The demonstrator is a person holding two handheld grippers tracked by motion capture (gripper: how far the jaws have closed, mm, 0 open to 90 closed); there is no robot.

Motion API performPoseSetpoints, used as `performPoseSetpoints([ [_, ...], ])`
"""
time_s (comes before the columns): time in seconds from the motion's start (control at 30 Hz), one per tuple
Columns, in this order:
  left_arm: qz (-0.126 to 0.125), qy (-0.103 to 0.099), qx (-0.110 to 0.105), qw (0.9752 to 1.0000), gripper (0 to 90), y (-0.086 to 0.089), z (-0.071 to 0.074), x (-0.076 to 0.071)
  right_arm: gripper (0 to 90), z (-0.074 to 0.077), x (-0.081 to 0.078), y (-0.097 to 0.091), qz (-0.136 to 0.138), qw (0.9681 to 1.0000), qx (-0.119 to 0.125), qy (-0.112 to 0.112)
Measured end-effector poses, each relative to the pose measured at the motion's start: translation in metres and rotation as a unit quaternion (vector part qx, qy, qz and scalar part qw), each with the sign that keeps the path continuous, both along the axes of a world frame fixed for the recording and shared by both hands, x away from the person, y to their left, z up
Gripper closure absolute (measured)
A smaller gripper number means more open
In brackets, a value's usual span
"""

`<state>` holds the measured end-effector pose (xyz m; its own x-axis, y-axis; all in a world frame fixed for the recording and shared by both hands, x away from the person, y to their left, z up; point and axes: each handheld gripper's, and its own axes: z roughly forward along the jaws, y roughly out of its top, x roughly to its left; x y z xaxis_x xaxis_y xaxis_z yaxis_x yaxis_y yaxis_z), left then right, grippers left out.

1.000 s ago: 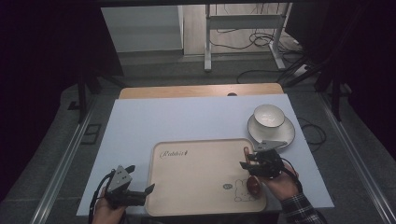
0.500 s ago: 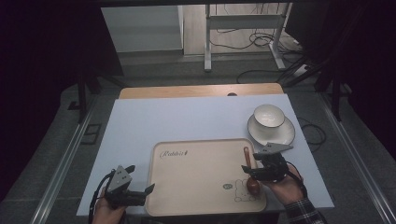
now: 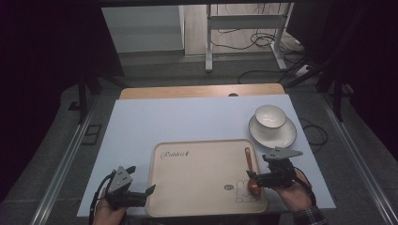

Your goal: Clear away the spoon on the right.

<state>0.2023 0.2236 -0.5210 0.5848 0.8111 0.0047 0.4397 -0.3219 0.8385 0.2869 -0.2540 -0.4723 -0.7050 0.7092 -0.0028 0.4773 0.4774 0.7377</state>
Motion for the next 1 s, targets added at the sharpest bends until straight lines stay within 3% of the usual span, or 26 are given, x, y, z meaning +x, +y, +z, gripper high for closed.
performPoseSetpoints([
  [0.5,0.001,0.0,-0.001,1.0,3.1,0.0,0.0,0.0,7.9,0.003,-0.015,-0.019,-0.014,0.9998,0.012,-0.005],
  [1.0,0.001,0.0,-0.003,1.0,3.0,0.001,0.0,0.0,0.4,-0.004,-0.033,-0.04,-0.035,0.9988,0.032,-0.008],
])
